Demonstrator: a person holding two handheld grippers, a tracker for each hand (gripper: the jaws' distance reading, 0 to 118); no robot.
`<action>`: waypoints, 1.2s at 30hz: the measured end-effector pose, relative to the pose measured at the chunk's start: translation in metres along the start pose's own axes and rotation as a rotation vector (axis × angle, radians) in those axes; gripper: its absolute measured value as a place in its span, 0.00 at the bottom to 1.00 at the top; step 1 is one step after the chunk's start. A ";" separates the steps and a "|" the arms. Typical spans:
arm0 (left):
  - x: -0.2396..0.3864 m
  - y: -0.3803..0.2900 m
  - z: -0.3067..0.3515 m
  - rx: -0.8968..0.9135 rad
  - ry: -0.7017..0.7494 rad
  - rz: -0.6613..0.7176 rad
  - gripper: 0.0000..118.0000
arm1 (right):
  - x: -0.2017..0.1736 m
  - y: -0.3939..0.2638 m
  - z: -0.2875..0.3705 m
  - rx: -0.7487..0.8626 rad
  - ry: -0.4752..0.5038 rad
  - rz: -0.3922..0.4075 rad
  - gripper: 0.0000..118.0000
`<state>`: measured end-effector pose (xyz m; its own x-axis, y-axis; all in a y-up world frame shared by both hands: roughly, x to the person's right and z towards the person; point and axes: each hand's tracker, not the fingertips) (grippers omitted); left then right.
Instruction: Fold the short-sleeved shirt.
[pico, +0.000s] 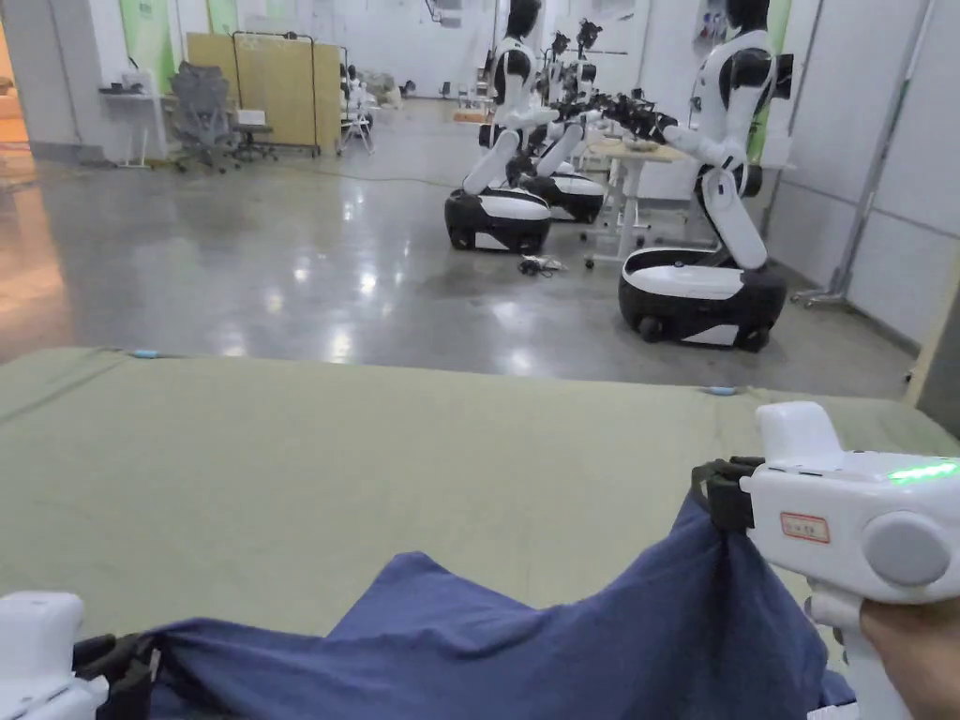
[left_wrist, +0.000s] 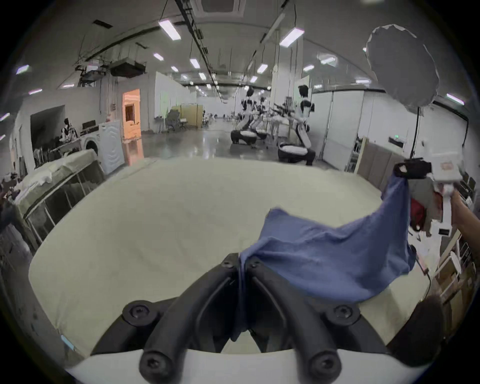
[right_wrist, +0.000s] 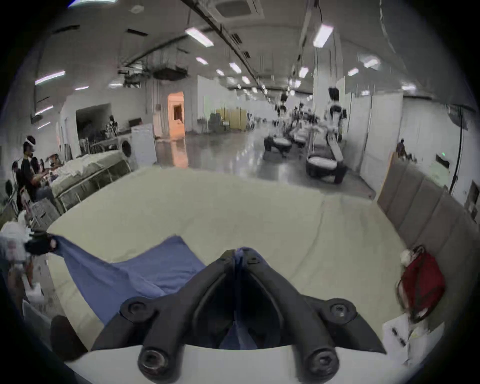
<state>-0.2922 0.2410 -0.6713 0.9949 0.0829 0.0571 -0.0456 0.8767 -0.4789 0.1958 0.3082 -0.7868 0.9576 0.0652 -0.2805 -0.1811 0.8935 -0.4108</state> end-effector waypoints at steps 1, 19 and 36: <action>-0.001 0.013 -0.003 0.002 -0.001 -0.001 0.01 | 0.007 0.011 0.012 0.027 -0.011 -0.007 0.07; 0.041 0.309 -0.015 0.392 0.160 -0.178 0.01 | 0.119 0.237 0.110 0.400 -0.163 -0.167 0.07; 0.022 0.240 -0.084 0.293 0.120 -0.097 0.01 | 0.124 0.164 0.040 0.324 -0.152 -0.264 0.07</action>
<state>-0.2737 0.4139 -0.8583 0.9986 -0.0491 -0.0214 0.0438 0.9782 -0.2028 0.2937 0.4804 -0.8547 0.9880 -0.1415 -0.0621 0.1308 0.9797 -0.1517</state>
